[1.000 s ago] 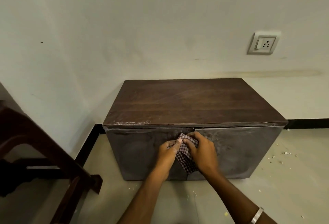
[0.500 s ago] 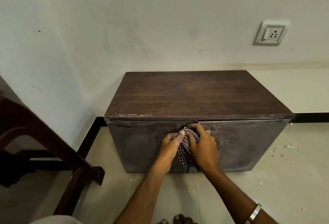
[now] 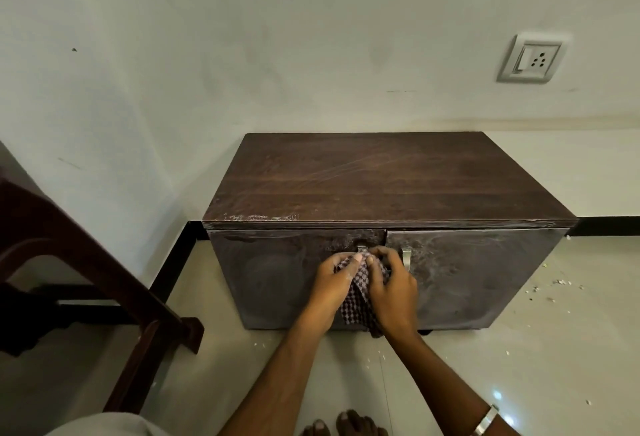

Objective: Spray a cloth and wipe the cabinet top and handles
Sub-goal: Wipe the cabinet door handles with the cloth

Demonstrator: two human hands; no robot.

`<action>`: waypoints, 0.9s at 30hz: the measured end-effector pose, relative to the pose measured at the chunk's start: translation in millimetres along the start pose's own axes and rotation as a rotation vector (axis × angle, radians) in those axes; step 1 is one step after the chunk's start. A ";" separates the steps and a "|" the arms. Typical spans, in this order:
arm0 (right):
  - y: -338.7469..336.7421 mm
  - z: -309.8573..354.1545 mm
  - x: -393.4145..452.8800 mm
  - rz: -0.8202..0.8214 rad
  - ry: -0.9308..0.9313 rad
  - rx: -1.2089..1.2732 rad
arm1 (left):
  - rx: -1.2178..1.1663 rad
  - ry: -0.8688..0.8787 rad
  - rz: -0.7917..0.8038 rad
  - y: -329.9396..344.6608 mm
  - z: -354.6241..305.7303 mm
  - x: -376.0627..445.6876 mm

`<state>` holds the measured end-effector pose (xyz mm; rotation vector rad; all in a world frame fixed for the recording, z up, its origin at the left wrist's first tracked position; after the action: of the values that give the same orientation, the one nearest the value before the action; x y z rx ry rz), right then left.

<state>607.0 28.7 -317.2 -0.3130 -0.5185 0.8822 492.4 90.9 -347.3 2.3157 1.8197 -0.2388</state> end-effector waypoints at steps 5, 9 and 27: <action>-2.4 8.1 7.7 -0.019 0.024 -0.024 | -0.035 -0.035 -0.101 -6.1 2.8 4.6; 1.3 5.5 7.6 -0.025 0.053 0.007 | -0.177 -0.109 -0.029 -8.0 13.6 4.7; 7.9 -0.7 7.7 -0.115 0.280 0.190 | -0.289 -0.266 -0.125 -6.1 7.9 3.1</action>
<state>606.3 39.6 -319.1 -0.2254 -0.1893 0.7544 487.1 93.4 -356.0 1.8818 1.7376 -0.2671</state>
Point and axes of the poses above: each hand's wrist, its own x-axis towards the middle knuckle, its own y-axis out of the palm, z = x × y, the point moved 7 cm from there along x, towards the middle knuckle, and after that the axes turned 3 degrees about -x, right-handed, at the moved point
